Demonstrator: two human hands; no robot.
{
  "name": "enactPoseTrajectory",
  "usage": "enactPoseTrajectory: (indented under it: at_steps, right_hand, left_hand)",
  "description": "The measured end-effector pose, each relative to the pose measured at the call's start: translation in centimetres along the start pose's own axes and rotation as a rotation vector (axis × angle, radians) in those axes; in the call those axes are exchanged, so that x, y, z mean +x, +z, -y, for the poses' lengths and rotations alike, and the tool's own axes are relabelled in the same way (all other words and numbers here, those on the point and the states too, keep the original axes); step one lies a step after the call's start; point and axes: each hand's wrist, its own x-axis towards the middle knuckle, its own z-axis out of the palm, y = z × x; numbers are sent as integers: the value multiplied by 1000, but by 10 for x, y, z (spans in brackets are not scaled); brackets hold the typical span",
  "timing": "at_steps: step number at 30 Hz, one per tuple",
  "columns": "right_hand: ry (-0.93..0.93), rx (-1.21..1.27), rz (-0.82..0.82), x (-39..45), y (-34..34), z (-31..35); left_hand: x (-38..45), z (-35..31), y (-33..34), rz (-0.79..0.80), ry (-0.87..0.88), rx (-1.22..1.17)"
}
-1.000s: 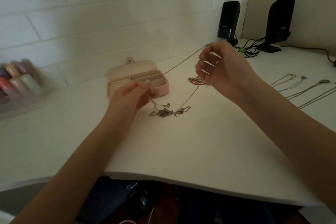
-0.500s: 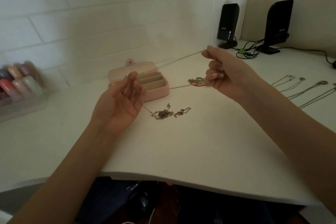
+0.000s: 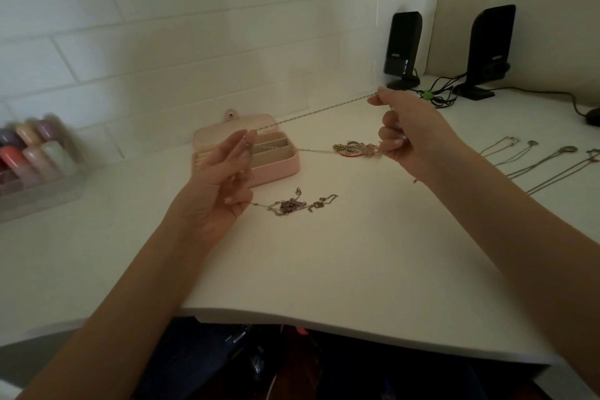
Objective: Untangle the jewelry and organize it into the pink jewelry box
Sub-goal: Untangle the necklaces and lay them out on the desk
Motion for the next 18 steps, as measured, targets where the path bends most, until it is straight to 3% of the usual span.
enactPoseTrajectory:
  at_steps: [7,14,18]
  right_hand:
    - [4,-16,30,2,-1,-1]
    - [18,-21,44,3,-2,-2]
    - [26,-43,31,4,-3,-2]
  left_hand:
    - [-2,0,1,74,-31,-82]
    - [-6,-2,-9,410,-23,-95]
    - [-7,-2,-7,481,-50,-138]
